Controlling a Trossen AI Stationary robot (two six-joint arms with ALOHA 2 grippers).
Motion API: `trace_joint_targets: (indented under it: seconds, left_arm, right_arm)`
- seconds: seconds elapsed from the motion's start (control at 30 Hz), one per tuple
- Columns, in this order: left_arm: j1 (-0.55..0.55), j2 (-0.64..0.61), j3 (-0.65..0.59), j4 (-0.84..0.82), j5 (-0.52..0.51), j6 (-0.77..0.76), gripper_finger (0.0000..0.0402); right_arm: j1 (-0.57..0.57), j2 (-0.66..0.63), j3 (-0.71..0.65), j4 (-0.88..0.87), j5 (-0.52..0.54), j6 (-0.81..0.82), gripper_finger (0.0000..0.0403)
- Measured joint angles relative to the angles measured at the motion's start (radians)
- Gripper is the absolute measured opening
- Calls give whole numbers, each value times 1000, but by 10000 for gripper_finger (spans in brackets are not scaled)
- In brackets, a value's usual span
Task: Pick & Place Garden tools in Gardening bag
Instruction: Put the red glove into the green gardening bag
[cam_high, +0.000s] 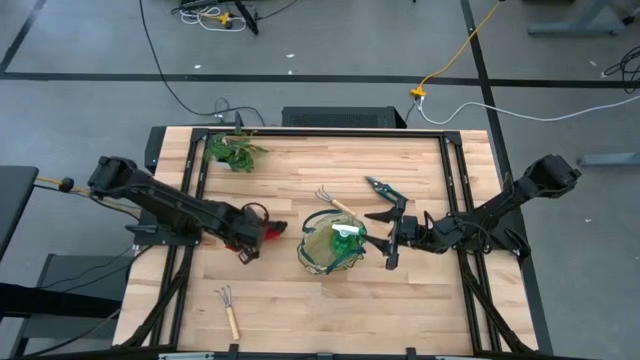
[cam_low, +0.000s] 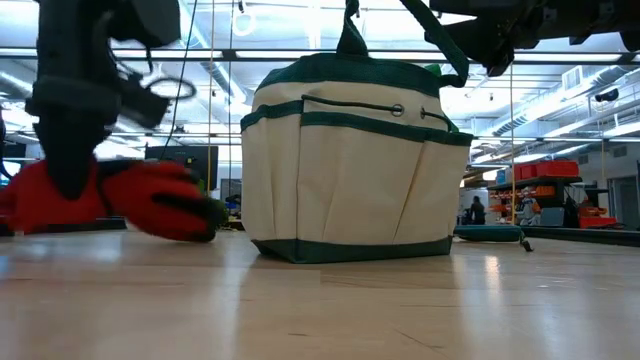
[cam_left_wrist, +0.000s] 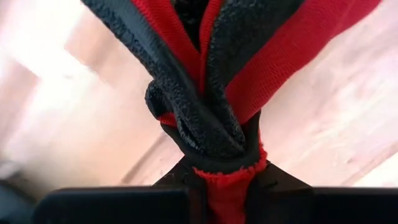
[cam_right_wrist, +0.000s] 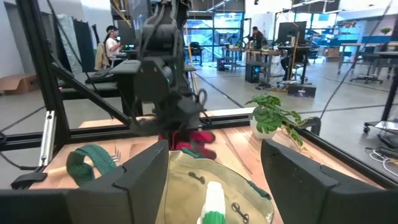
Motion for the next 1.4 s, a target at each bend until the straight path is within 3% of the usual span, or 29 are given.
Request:
trace_joint_targets:
  seconds: [0.2, 0.6, 1.0, 1.4]
  left_arm:
    - [0, -150, 37, -68, -168, -12, 46]
    - [-1, -404, 52, 92, -428, 136, 46]
    - [-1, -409, 52, 446, -412, 475, 46]
    - [-1, -367, 53, 688, -288, 682, 46]
  right_arm:
    - [0, 0, 0, 0, 12, 0, 258]
    - [0, 0, 0, 9, 36, 0, 258]
    - [0, 0, 0, 31, 36, 0, 258]
    - [0, 0, 0, 76, 36, 0, 258]
